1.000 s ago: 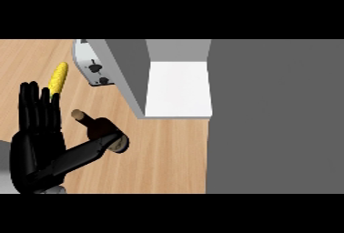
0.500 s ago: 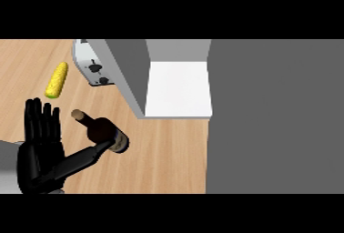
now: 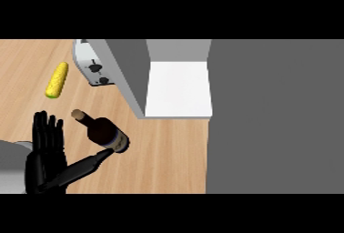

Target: Pick up the wine, place it into the cabinet and close the cabinet

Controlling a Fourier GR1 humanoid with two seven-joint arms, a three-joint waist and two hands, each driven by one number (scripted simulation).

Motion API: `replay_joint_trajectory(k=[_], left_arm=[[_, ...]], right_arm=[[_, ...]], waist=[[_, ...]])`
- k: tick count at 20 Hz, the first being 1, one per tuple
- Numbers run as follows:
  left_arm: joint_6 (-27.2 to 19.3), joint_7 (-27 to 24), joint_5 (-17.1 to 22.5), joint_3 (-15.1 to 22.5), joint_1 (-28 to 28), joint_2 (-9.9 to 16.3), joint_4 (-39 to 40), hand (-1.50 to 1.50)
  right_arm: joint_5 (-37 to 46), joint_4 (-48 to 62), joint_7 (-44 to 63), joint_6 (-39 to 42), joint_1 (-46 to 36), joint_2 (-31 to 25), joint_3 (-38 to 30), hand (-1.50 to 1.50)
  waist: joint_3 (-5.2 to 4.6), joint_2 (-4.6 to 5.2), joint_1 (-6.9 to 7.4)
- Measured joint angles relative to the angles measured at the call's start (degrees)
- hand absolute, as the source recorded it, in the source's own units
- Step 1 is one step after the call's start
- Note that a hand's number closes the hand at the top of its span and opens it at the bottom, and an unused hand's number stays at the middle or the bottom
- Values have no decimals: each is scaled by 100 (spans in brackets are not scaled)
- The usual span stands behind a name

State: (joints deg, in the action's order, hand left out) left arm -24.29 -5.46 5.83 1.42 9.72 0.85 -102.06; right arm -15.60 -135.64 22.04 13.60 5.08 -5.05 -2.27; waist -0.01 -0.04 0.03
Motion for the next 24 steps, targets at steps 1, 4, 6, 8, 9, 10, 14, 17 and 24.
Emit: replay_joint_trajectory(k=[1,4,6,8,9,10,14,17,24], left_arm=[[52,-137,46,-17,13,-16,147,-150],[93,-308,125,-57,-46,-51,417,-150],[199,-433,206,-150,-132,-43,650,-150],[306,-611,293,-226,-219,-37,954,-150],[341,-751,333,-223,-175,-47,1054,-150],[347,-826,378,-235,-202,-55,1159,-150],[571,-1056,580,-385,-296,-33,1592,-150],[651,-1326,698,-447,-477,-22,2062,-150],[918,-1765,837,-616,-772,-18,2924,-150]], right_arm=[[-38,-54,19,39,65,-24,-39,-150],[25,-84,124,-53,27,54,116,-150],[33,-94,145,-52,22,57,114,-150],[37,-53,98,-9,4,49,78,-150],[1,-21,79,20,-7,27,5,-150],[45,-20,59,31,14,59,59,-150],[185,-73,214,-91,-136,95,118,-150],[159,-99,309,-121,-205,80,99,-150],[339,-101,236,-133,-154,197,238,-150]], waist=[[0,0,-5],[1,0,-7],[0,0,-9],[1,1,-11],[0,1,-9],[1,1,-9],[0,1,-7],[0,2,-11],[1,3,-12]])
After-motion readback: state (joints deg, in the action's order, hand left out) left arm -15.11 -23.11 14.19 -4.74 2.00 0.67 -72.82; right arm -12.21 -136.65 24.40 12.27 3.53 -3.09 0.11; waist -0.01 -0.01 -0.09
